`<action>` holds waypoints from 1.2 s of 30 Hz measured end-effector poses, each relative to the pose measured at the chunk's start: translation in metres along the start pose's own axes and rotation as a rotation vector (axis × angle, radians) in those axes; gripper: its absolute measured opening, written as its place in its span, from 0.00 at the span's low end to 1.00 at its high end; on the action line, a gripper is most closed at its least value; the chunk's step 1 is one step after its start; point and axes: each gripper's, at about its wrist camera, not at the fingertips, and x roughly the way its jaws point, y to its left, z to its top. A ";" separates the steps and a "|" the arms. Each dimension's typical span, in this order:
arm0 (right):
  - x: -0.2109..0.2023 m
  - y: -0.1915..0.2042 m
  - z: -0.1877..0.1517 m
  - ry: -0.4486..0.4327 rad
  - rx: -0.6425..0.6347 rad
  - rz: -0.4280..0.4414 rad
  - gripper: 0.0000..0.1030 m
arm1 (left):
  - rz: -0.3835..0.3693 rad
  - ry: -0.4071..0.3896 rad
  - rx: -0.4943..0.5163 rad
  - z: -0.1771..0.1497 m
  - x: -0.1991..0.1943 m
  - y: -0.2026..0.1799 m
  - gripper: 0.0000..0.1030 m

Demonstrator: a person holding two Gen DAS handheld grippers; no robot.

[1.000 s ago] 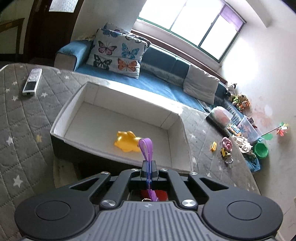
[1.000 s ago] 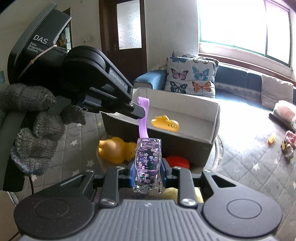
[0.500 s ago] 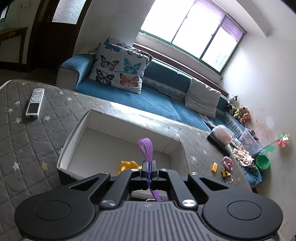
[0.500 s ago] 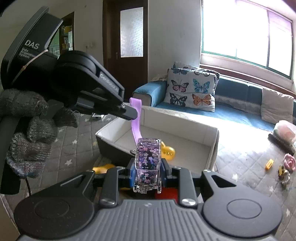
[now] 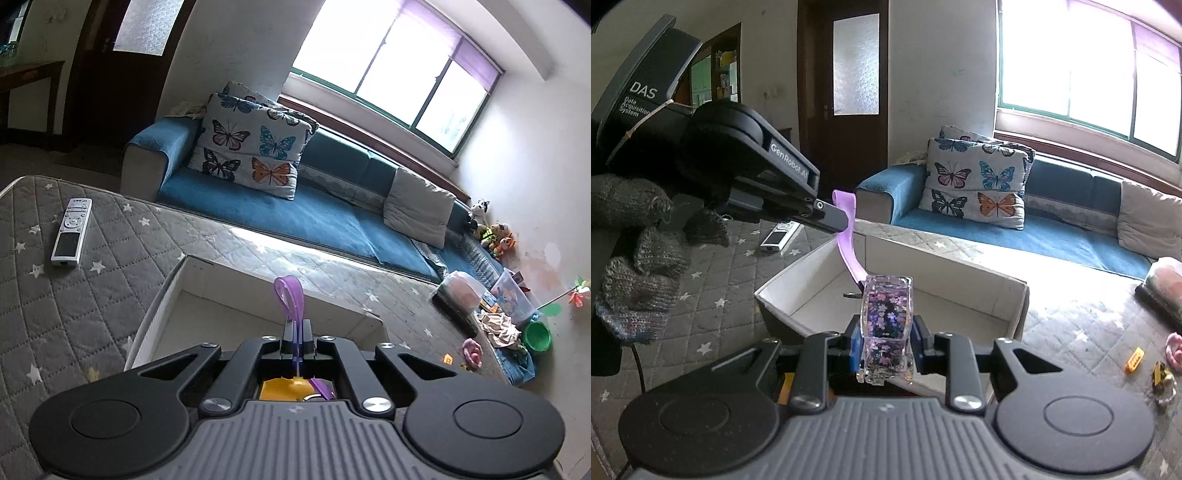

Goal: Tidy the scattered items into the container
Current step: 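Carry the keychain strap over the grey box with the left tool while the right tool holds the glitter charm, then open the left tool and the right tool to drop the keychain into the box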

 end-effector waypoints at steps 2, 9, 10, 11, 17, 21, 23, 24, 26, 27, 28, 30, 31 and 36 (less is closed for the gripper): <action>0.006 -0.002 0.002 0.004 -0.009 -0.006 0.24 | 0.003 0.000 0.000 0.004 0.006 0.000 0.01; 0.036 -0.015 0.003 0.046 -0.004 -0.004 0.24 | 0.014 0.036 0.014 0.004 0.036 -0.001 0.01; 0.040 -0.017 0.002 0.055 -0.002 -0.004 0.24 | 0.018 0.046 0.016 0.002 0.042 -0.001 0.01; 0.045 -0.019 0.002 0.064 0.001 -0.005 0.24 | 0.020 0.056 0.017 0.001 0.047 -0.001 0.01; 0.070 -0.030 -0.004 0.119 0.017 -0.014 0.24 | 0.038 0.103 0.014 -0.007 0.073 0.004 0.01; 0.083 -0.035 -0.007 0.151 0.020 -0.020 0.24 | 0.051 0.126 0.019 -0.012 0.085 0.007 0.01; 0.087 -0.037 -0.009 0.164 0.024 -0.021 0.24 | 0.057 0.137 0.021 -0.015 0.091 0.008 0.01; 0.089 -0.038 -0.010 0.171 0.026 -0.020 0.24 | 0.060 0.143 0.023 -0.016 0.094 0.009 0.01; 0.093 -0.039 -0.012 0.186 0.033 -0.021 0.24 | 0.066 0.154 0.025 -0.019 0.100 0.011 0.01; 0.095 -0.040 -0.012 0.193 0.035 -0.021 0.25 | 0.069 0.157 0.022 -0.019 0.102 0.012 0.01; 0.096 -0.041 -0.013 0.202 0.040 -0.019 0.24 | 0.072 0.161 0.019 -0.020 0.105 0.014 0.01; 0.099 -0.042 -0.014 0.215 0.048 -0.018 0.25 | 0.074 0.175 0.014 -0.022 0.109 0.016 0.01; 0.100 -0.043 -0.015 0.223 0.048 -0.019 0.25 | 0.075 0.181 0.010 -0.023 0.111 0.018 0.02; 0.106 -0.043 -0.019 0.258 0.057 -0.021 0.25 | 0.073 0.203 -0.012 -0.025 0.116 0.025 0.05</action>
